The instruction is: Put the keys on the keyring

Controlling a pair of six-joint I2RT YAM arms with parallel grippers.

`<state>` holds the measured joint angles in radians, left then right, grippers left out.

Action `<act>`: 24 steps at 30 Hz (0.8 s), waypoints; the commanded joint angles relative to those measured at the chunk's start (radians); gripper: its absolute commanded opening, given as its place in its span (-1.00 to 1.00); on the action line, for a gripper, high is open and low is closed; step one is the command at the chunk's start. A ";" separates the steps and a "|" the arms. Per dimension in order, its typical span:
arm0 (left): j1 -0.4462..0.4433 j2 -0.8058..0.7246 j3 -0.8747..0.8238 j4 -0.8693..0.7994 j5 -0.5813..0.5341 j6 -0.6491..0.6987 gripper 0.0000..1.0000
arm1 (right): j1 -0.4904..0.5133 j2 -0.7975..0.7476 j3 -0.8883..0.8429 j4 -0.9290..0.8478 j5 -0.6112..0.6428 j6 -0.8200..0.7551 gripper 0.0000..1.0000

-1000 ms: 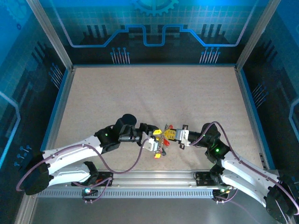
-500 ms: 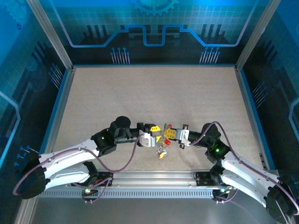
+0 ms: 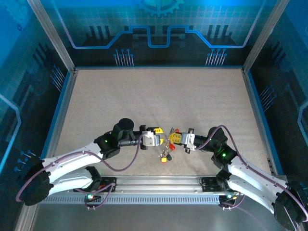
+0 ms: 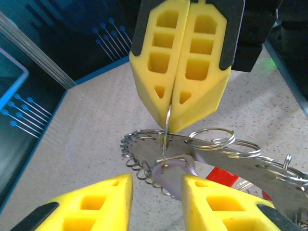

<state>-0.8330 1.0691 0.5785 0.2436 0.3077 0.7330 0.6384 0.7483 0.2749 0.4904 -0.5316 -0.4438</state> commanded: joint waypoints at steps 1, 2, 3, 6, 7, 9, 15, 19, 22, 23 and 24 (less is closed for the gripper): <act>0.004 0.022 0.069 -0.051 0.088 -0.021 -0.33 | -0.014 -0.006 0.016 0.057 -0.001 0.011 -1.00; 0.004 0.031 0.087 -0.088 0.102 -0.010 -0.33 | -0.014 -0.004 0.015 0.057 0.001 0.010 -1.00; 0.004 0.038 0.101 -0.110 0.105 -0.010 -0.32 | -0.014 -0.002 0.016 0.056 0.001 0.010 -1.00; 0.004 0.047 0.116 -0.130 0.111 -0.010 -0.31 | -0.014 0.006 0.019 0.056 -0.003 0.009 -1.00; 0.005 0.044 0.114 -0.120 0.110 -0.012 -0.31 | -0.014 0.008 0.020 0.056 -0.005 0.008 -1.00; 0.004 0.037 0.110 -0.103 0.105 -0.013 -0.31 | -0.014 0.010 0.023 0.054 -0.005 0.007 -1.00; 0.004 0.048 0.123 -0.130 0.105 0.000 -0.38 | -0.015 0.008 0.026 0.054 -0.008 0.007 -1.00; 0.003 0.057 0.121 -0.128 0.094 0.002 -0.47 | -0.014 0.003 0.023 0.048 -0.007 0.007 -1.00; 0.004 0.065 0.132 -0.140 0.084 -0.004 -0.56 | -0.014 0.000 0.022 0.047 -0.009 0.007 -1.00; 0.004 0.066 0.137 -0.142 0.082 -0.008 -0.58 | -0.014 0.002 0.023 0.046 -0.007 0.007 -1.00; 0.004 0.067 0.139 -0.140 0.082 -0.012 -0.59 | -0.014 0.002 0.023 0.047 -0.010 0.007 -1.00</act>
<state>-0.8330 1.1305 0.6758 0.1192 0.3748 0.7311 0.6380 0.7635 0.2749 0.4889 -0.5320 -0.4442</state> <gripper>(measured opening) 0.211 0.048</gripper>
